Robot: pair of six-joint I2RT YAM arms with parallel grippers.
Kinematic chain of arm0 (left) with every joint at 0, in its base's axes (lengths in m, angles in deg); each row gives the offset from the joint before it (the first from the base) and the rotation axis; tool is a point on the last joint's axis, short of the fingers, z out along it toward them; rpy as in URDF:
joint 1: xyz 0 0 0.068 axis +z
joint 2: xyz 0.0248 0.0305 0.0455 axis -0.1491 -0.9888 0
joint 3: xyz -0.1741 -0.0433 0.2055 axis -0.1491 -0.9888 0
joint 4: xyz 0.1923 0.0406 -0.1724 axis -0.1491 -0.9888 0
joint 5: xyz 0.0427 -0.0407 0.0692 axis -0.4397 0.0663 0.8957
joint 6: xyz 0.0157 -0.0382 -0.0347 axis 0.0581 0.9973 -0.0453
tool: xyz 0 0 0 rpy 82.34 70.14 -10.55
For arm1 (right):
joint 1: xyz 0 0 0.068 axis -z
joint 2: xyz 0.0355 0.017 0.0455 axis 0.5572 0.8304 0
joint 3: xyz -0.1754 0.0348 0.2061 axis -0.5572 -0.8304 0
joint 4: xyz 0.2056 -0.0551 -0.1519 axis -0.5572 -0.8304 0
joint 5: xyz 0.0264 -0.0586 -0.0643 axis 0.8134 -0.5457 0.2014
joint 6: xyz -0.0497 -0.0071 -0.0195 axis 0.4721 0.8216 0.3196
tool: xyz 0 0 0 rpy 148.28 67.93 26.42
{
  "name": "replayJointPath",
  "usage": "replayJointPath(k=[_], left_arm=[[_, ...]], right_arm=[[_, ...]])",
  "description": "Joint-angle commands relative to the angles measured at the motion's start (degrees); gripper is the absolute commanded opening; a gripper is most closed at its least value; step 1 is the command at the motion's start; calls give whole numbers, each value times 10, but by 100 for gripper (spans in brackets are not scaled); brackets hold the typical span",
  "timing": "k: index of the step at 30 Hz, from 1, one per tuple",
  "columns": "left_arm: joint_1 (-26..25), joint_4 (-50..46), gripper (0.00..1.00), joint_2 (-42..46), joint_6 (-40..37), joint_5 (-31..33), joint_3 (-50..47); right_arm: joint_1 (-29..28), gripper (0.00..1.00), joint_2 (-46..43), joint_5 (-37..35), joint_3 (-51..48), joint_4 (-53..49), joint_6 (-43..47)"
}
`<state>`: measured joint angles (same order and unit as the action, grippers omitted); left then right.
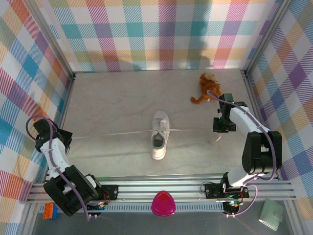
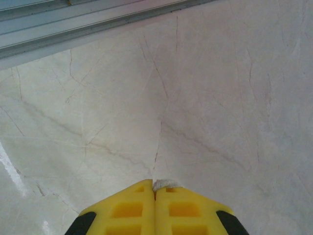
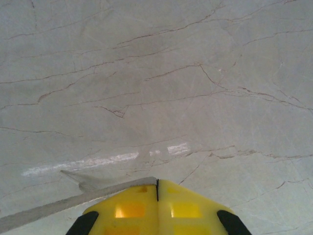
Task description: Tie the shoes
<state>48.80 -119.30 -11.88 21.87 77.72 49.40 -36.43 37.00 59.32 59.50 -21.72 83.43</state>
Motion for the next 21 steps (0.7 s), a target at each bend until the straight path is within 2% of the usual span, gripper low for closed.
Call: replayJointPath(k=[1,11,14,16,21], left_arm=[[22,26,0,3,-10,26,0],[34,32,0,-4,-11,15,-6],[33,53,0,-4,-10,-36,-26],[25,58,0,-8,-5,-61,-43],[-6,48,0,-4,-11,-45,-61]], right_arm=[[18,0,12,-19,23,-15,10],[40,0,33,3,27,-7,12],[31,0,31,51,21,15,24],[16,0,27,62,16,26,17],[6,0,38,65,17,33,5]])
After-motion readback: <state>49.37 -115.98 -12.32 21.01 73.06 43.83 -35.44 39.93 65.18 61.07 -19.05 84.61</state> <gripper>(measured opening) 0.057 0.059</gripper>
